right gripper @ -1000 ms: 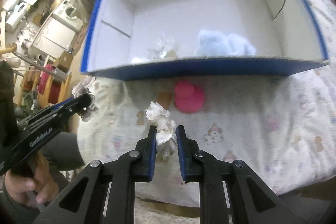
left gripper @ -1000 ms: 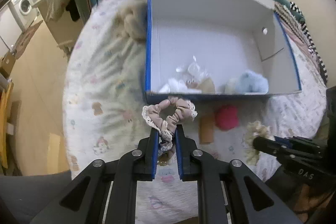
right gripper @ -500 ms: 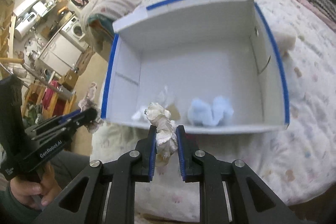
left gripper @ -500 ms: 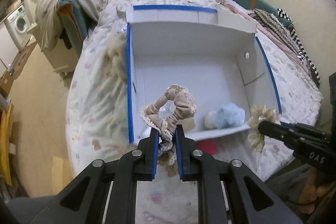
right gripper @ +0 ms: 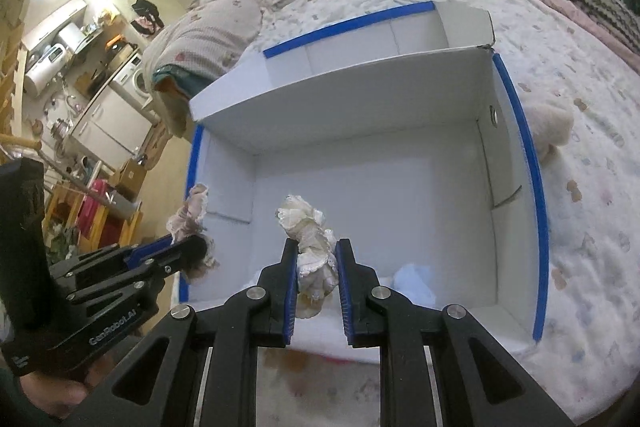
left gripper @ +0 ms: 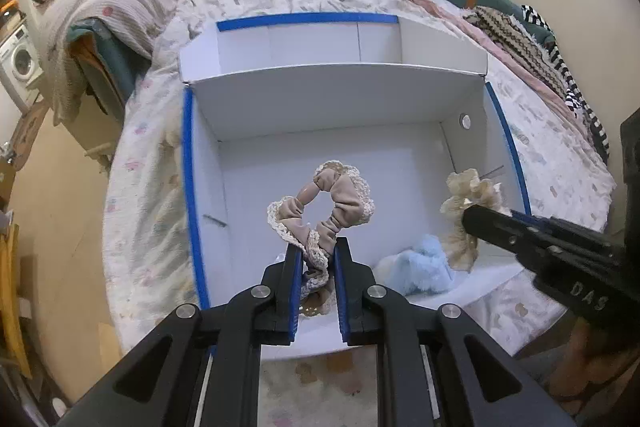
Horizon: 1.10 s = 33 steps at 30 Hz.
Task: Organize soft objects
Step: 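Carry both lace scrunchies with both tools over the white box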
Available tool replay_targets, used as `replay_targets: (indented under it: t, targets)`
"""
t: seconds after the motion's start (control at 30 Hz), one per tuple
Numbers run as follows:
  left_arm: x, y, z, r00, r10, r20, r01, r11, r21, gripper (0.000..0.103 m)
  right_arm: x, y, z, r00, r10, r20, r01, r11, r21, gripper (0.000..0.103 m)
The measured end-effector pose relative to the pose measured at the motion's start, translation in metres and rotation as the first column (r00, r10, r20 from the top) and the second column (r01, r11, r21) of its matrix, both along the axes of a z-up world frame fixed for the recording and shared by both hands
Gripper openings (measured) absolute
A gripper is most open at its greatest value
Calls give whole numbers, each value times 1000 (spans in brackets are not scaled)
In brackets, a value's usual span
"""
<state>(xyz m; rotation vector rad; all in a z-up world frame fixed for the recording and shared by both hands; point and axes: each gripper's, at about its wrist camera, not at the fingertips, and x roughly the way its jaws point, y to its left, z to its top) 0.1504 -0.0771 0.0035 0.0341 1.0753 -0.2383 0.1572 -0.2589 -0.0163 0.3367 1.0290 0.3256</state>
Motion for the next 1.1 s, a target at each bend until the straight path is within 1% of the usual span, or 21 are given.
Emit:
replay_targets:
  t: [0.13, 0.3, 0.37, 0.47, 0.57, 0.67, 0.93, 1.1]
  targets:
    - [13, -9, -12, 1000, -4, -6, 4, 1000, 17, 13, 9, -5, -15, 1000, -23, -17, 23, 1000, 15, 20]
    - [24, -11, -39, 1000, 17, -21, -16, 999, 41, 13, 22, -9, -27, 998, -60, -30, 60, 998, 18, 20]
    - [27, -12, -49, 999, 22, -36, -20, 999, 39, 14, 25, -9, -33, 997, -69, -41, 70, 997, 21, 20]
    - [28, -15, -57, 999, 11, -43, -9, 999, 47, 14, 25, -6, -39, 996, -73, -54, 73, 997, -4, 20]
    - [25, -20, -62, 999, -15, -34, 18, 998, 63, 14, 25, -3, -43, 995, -65, -70, 65, 998, -7, 20]
    - [25, -21, -66, 999, -21, -33, 23, 998, 65, 14, 26, 2, -46, 996, -49, -78, 47, 999, -25, 20]
    - [32, -16, -81, 996, 3, -89, 1, 999, 41, 14, 33, 9, -64, 988, -51, -144, 45, 998, -41, 20]
    - [33, -17, -84, 995, 2, -103, 3, 999, 48, 14, 33, 8, -70, 984, -60, -167, 54, 998, -39, 20]
